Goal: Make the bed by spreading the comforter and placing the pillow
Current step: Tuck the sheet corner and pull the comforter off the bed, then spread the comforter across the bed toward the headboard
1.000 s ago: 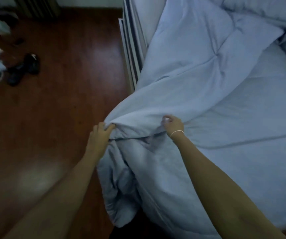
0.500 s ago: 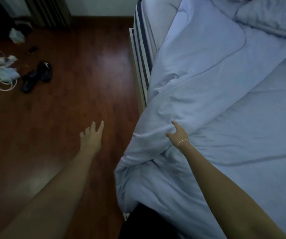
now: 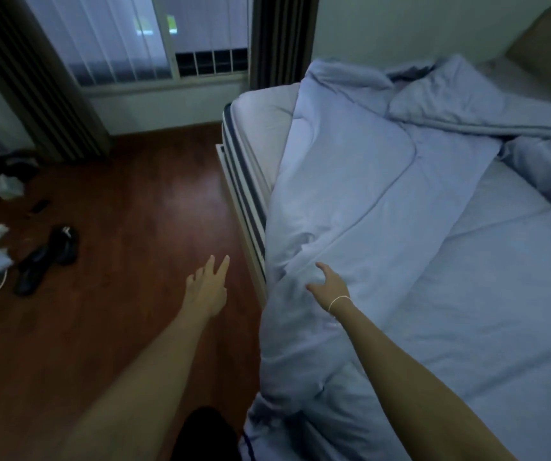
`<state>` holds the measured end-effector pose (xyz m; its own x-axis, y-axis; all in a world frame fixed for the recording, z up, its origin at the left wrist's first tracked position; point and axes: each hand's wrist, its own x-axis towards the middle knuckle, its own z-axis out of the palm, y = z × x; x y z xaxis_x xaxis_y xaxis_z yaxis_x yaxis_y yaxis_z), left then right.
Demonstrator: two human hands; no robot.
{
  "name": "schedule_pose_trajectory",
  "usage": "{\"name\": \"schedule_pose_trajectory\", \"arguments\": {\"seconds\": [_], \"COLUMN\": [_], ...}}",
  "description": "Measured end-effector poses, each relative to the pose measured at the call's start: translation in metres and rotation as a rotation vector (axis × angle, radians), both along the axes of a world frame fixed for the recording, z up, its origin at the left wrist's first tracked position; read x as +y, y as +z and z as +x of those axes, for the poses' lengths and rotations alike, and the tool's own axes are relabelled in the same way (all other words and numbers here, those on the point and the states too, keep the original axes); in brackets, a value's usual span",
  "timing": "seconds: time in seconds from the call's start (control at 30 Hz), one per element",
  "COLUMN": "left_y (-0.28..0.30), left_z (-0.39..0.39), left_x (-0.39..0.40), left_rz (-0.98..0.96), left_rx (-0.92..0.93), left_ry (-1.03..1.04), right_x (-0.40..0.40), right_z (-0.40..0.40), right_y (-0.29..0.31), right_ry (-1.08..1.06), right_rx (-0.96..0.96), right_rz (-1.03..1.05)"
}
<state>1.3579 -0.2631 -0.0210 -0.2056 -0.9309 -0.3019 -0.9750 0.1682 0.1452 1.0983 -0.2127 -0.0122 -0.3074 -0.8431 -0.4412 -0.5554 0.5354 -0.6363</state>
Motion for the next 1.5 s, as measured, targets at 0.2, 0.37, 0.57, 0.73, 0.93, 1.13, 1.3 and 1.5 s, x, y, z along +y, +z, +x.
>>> {"name": "schedule_pose_trajectory", "arguments": {"seconds": [0.2,0.37,0.57,0.73,0.93,1.13,1.3,1.5], "left_y": [0.018,0.019,0.031,0.045,0.053,0.026,0.002,-0.028], "left_z": [-0.025,-0.024,-0.007,-0.015,-0.067,-0.111,-0.123,-0.148], "left_x": [-0.106,-0.205,-0.324,-0.412,-0.47,-0.536,-0.602,-0.684], "left_rz": [-0.074,-0.075,-0.073,-0.146,-0.115,-0.125,-0.065,-0.066], "left_rx": [0.064,0.096,0.079,0.052,0.096,0.123,0.053,0.017], "left_ry": [-0.112,-0.253,-0.421,-0.571,-0.698,-0.775,-0.851,-0.854], "right_x": [-0.085,-0.164,-0.247,-0.307,-0.351,-0.409,-0.47,-0.537], "right_z": [-0.005,0.003,0.022,0.035,0.023,-0.012,-0.068,-0.17], "right_y": [0.01,0.003,0.0,0.0,-0.006,-0.034,-0.036,-0.045], "right_ry": [-0.06,-0.189,-0.31,-0.418,-0.554,-0.695,-0.846,-0.913], "right_rx": [0.031,0.024,0.022,-0.001,0.002,0.07,0.128,0.13], "right_rz": [-0.047,-0.06,-0.026,-0.074,-0.052,0.012,0.1,0.179]}}
